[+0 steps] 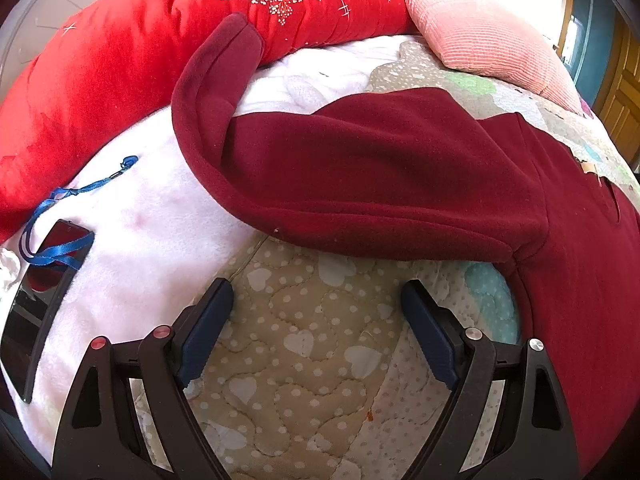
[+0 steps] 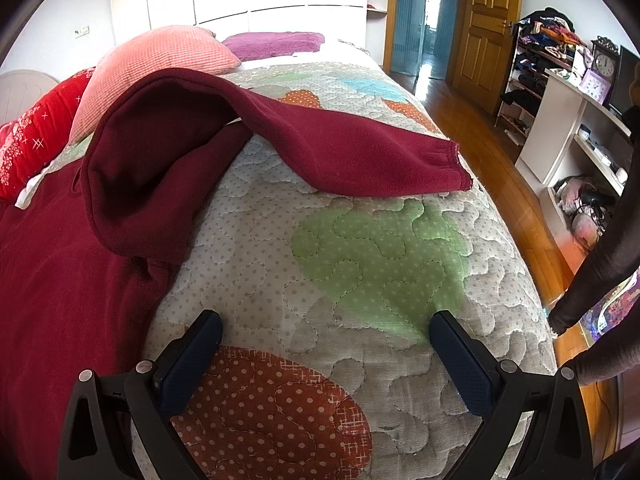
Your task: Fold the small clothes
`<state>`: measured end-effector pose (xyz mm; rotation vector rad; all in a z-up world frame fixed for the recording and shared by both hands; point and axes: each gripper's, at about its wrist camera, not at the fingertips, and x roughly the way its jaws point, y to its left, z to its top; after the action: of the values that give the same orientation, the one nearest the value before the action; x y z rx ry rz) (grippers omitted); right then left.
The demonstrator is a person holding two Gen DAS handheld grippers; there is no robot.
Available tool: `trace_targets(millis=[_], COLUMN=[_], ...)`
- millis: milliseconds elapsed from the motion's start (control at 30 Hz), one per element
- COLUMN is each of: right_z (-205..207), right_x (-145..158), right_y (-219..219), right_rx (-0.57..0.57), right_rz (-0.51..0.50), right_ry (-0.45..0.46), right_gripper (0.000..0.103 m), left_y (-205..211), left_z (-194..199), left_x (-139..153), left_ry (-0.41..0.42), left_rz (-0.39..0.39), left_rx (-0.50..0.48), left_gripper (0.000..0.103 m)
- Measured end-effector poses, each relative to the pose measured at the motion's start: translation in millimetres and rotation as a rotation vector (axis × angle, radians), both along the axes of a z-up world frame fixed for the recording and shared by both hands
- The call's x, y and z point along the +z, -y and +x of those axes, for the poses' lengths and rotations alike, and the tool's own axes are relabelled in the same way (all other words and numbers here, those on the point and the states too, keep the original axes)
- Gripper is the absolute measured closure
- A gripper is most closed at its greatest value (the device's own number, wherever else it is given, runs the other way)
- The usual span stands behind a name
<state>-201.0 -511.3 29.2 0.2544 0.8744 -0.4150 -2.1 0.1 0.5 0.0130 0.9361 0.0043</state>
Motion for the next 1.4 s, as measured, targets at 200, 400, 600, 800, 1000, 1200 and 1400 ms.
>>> trace_targets(millis=[200, 400, 600, 800, 1000, 1200, 1400], right_z=[8.4, -20.7, -76.0, -123.1, -117.9, -66.3, -17.1], right_x=[-1.0, 22.9, 71.0, 148.7, 200.6, 181.9, 135.9], right_y=[-7.0, -13.4, -27.1, -47.6, -89.1, -146.2, -178.1], right_rx=[-0.018, -0.037, 0.059, 0.084, 0.232, 0.35, 0.382], right_rz=[-0.008, 0.05, 0.248, 0.196, 0.266, 0.176, 0.174], right_ry=[-0.02, -0.086, -0.123, 0.026, 0.166, 0.142, 0.078], right_gripper=[0.0, 0.0, 0.0, 0.0, 0.0, 0.0, 0.0], left_y=[-1.2, 9.3, 28.6, 50.0, 66.8, 79.6, 88.8], left_z=[3.3, -24.6, -78.6, -117.4, -138.7, -146.3, -144.9], left_x=[1.9, 20.2, 54.7, 80.8, 103.9, 108.7, 109.4], left_ry=[-0.017, 0.019, 0.115, 0.116, 0.108, 0.083, 0.087], left_rz=[-0.008, 0.006, 0.001, -0.046, -0.089, -0.111, -0.099], left_rx=[0.006, -0.037, -0.157, -0.248, -0.291, -0.298, -0.316], left_gripper=[0.016, 0.016, 0.016, 0.016, 0.016, 0.016, 0.016])
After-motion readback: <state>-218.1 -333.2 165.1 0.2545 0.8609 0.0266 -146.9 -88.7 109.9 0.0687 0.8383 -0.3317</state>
